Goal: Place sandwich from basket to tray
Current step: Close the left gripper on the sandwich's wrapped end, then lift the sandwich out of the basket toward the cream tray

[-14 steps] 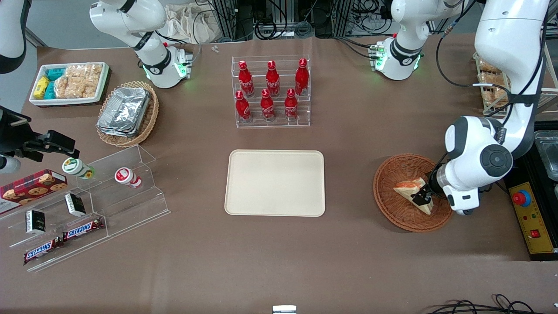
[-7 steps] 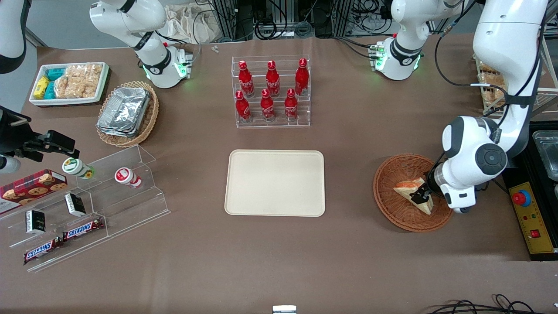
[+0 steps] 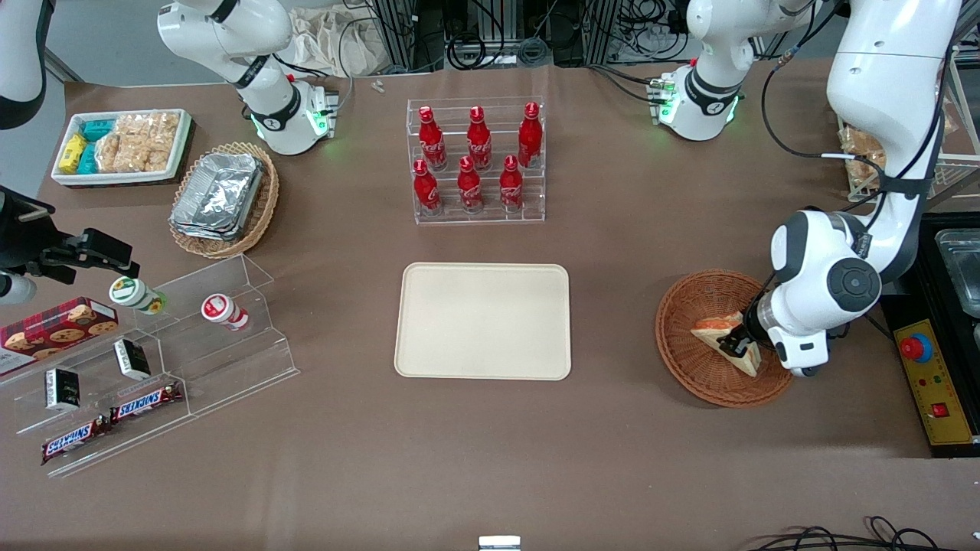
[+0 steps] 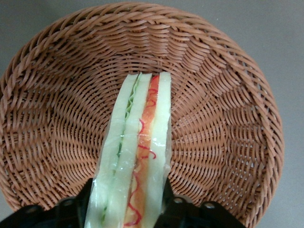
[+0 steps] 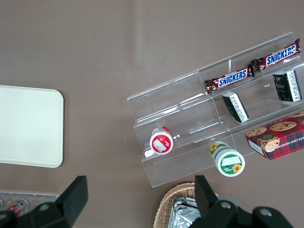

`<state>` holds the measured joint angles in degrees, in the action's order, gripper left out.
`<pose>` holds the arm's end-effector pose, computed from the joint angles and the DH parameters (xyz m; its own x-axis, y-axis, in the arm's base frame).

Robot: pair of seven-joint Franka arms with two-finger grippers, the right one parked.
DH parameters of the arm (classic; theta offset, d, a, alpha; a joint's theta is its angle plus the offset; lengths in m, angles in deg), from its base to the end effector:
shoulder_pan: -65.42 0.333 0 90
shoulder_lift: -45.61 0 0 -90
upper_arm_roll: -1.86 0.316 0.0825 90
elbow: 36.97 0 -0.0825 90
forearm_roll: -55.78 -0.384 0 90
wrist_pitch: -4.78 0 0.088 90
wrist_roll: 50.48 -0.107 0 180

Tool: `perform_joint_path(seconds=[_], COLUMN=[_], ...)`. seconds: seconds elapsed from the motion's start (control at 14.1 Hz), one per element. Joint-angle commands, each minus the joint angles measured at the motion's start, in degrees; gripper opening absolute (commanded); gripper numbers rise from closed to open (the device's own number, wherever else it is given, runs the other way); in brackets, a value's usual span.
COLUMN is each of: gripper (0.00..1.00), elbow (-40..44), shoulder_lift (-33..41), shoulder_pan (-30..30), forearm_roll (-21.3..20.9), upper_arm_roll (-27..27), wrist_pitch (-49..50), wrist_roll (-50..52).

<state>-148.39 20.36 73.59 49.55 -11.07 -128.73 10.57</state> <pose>0.6142 -0.0438 0.2555 0.6013 0.7982 -0.0372 0.7979 -0.6023 -0.0260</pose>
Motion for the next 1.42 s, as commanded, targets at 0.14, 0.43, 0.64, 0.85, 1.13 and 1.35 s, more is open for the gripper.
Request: perform_joint_path(seconds=[0.14,0.43,0.64,0.85,1.13,1.35], gripper=[0.0,0.0,0.0,0.0,0.0,0.0], elbow=[3.1,11.3,23.6,31.2,36.0,35.8], shoulder_lift=[-1.4,0.1,0.6,2.3,1.8,0.8], shoulder_pan=[-0.3,-0.1,-0.2,-0.4,-0.9,-6.8], forearm_roll=[-1.8,-2.3,-1.9,-1.2,-2.0,-2.0], upper_arm_roll=[-0.1,-0.3,-0.6,-2.4,-10.8,-11.6], wrist_pitch=[-0.1,12.5,26.8,38.3,41.3,40.5], wrist_roll=[2.9,0.1,-2.3,-7.2,-18.8,-19.3])
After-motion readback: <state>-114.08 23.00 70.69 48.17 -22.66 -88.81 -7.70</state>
